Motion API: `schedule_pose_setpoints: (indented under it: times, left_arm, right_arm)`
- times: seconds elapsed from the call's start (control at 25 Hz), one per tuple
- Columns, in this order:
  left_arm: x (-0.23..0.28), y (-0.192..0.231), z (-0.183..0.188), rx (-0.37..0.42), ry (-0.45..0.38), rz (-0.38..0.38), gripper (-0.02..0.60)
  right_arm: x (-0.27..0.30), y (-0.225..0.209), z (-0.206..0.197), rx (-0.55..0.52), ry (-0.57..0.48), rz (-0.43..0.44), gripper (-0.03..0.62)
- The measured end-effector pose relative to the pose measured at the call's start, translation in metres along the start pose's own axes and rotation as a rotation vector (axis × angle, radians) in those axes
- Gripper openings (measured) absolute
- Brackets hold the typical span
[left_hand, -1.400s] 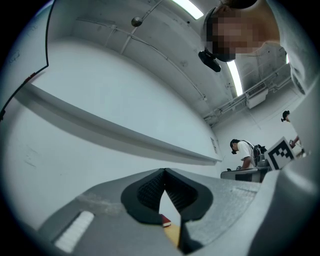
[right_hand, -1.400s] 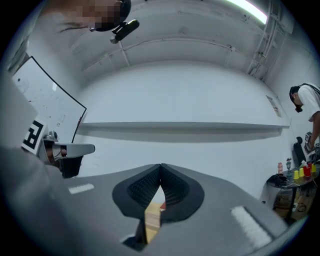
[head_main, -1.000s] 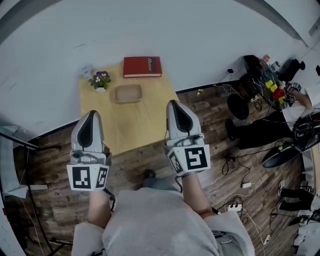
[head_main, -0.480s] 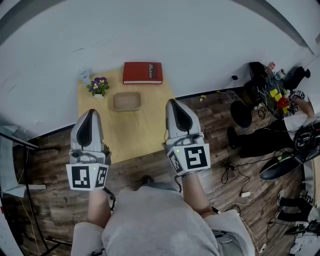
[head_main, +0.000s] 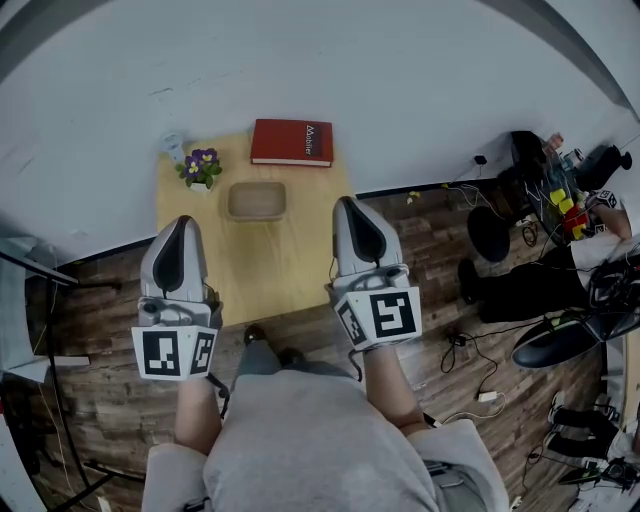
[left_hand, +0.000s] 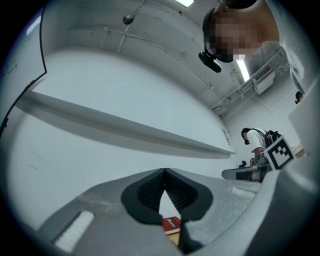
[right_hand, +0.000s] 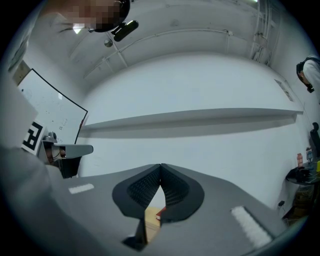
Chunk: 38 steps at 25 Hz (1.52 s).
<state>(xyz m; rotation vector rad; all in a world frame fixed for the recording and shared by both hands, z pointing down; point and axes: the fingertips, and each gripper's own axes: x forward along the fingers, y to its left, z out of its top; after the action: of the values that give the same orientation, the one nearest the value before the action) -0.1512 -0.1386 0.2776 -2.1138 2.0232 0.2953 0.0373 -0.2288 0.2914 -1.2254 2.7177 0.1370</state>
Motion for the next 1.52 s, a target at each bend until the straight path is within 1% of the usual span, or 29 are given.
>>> schedule_pose_setpoints:
  times: [0.32,0.68,0.92,1.24,1.52]
  left_arm:
    - [0.017,0.007,-0.011,-0.017,0.015,-0.020,0.005]
    - [0.055,0.025,-0.022,-0.030,0.020,-0.060,0.005]
    - [0.079,0.039,-0.033,-0.041,0.033,-0.087,0.005]
    - [0.106,0.058,-0.058,-0.064,0.075,-0.117,0.005]
    - [0.120,0.070,-0.081,-0.093,0.114,-0.137,0.005]
  right_arm:
    - [0.014,-0.005,-0.011,0.006,0.025,-0.019,0.002]
    - [0.049,-0.019,-0.024,0.010,0.060,-0.067,0.002]
    - [0.073,-0.023,-0.040,0.020,0.098,-0.090,0.002]
    - [0.101,-0.026,-0.079,0.057,0.189,-0.123,0.002]
    - [0.110,-0.024,-0.128,0.095,0.309,-0.145,0.002]
